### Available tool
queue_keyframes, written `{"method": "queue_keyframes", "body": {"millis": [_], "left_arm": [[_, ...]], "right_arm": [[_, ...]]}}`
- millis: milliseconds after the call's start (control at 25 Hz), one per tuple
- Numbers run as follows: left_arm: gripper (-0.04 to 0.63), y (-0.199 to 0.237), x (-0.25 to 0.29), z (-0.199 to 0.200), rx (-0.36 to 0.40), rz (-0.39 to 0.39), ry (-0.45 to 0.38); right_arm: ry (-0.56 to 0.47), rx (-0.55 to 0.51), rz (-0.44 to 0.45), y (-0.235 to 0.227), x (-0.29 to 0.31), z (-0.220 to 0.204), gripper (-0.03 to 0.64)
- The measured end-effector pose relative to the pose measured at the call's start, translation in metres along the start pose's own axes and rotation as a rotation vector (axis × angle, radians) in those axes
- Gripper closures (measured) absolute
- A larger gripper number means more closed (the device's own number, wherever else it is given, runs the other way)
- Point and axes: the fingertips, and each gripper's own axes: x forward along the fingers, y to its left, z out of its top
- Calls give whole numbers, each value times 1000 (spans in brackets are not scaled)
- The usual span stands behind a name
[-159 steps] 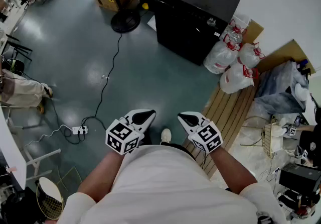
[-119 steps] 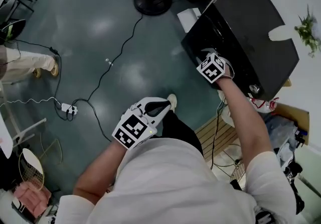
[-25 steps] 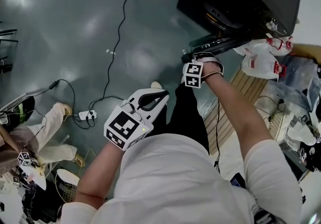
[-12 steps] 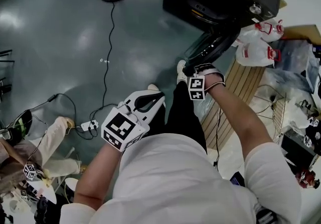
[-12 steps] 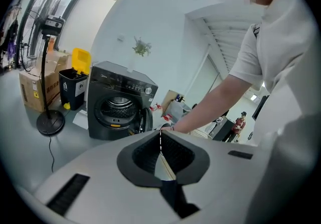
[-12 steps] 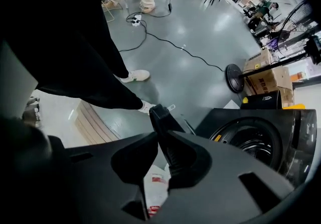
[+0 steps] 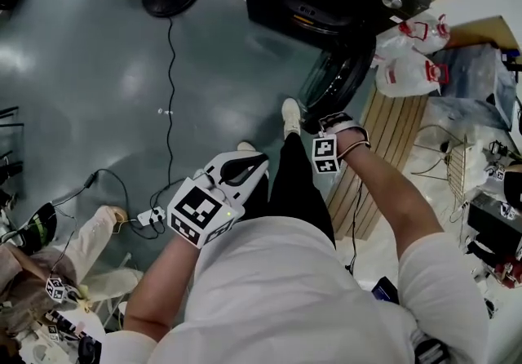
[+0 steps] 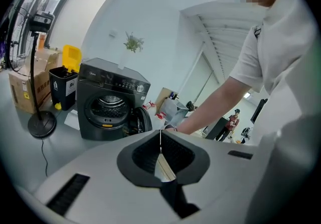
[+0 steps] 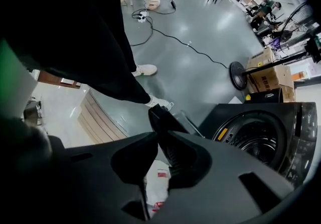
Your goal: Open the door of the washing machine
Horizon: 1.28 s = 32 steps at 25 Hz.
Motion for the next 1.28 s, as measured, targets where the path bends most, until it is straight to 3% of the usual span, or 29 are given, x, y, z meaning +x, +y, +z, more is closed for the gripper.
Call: {"method": "queue_keyframes", "body": {"millis": [600,1280], "left_arm": [[577,2,14,3,22,-44,36],[577,12,8,4,18,-40,33]], "right_arm": [[39,9,45,43,3,-41,565],[24,18,98,48,6,-38,569]]}}
